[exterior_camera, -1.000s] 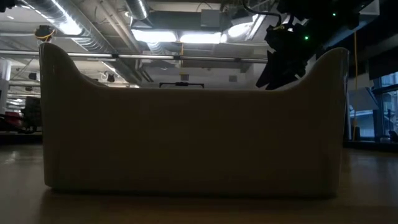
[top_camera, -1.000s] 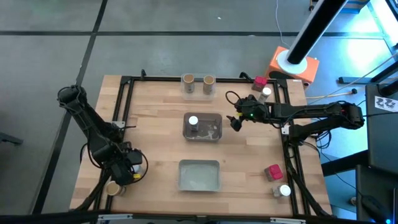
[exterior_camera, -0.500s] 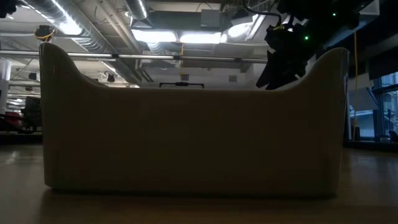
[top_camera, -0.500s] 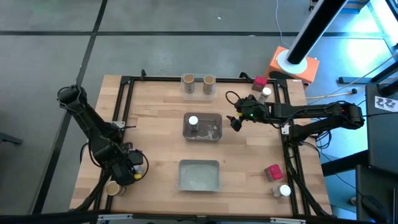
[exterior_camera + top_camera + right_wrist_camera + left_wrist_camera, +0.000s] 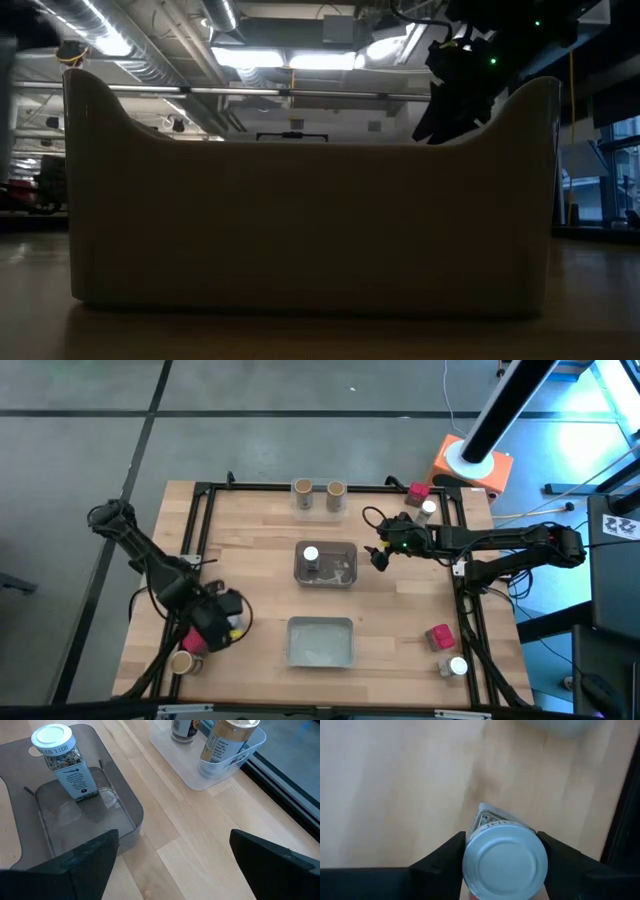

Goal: Sort spices by type
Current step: Put the bottom left white seasoning bottle into the black bin

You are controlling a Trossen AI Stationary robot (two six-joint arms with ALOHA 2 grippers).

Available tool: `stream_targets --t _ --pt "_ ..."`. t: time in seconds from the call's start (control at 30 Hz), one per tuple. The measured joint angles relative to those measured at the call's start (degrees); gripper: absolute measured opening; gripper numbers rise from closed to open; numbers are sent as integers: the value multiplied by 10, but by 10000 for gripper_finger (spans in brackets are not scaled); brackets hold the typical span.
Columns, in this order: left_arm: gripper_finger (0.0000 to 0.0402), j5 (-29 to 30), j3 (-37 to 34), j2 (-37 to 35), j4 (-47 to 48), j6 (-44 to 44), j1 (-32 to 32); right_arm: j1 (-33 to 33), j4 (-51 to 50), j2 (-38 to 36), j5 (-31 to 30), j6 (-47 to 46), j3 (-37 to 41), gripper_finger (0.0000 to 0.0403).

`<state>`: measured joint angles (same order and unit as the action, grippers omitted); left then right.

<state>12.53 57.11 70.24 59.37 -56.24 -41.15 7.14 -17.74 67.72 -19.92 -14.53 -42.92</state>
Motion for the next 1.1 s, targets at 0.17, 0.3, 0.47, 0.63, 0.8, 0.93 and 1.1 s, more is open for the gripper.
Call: stream_targets --t 0.17,0.3,0.47,0.63,0.8,0.93,1.1 --pt "199 26 53 0 4 94 78 0 1 9 0 5 0 380" --pt "201 32 90 0 -7 179 146 0 1 24 0 13 0 380" --pt "203 34 121 4 -42 292 234 0 1 37 0 14 0 380" --pt "202 12 147 30 -84 390 316 0 1 37 0 15 0 380" --pt "196 -3 167 85 -125 485 366 0 14 39 1 15 0 380" --pt "200 -4 202 146 -144 531 393 0 12 40 11 15 0 380" --pt "197 -4 274 229 -145 557 412 0 12 40 26 16 0 380"
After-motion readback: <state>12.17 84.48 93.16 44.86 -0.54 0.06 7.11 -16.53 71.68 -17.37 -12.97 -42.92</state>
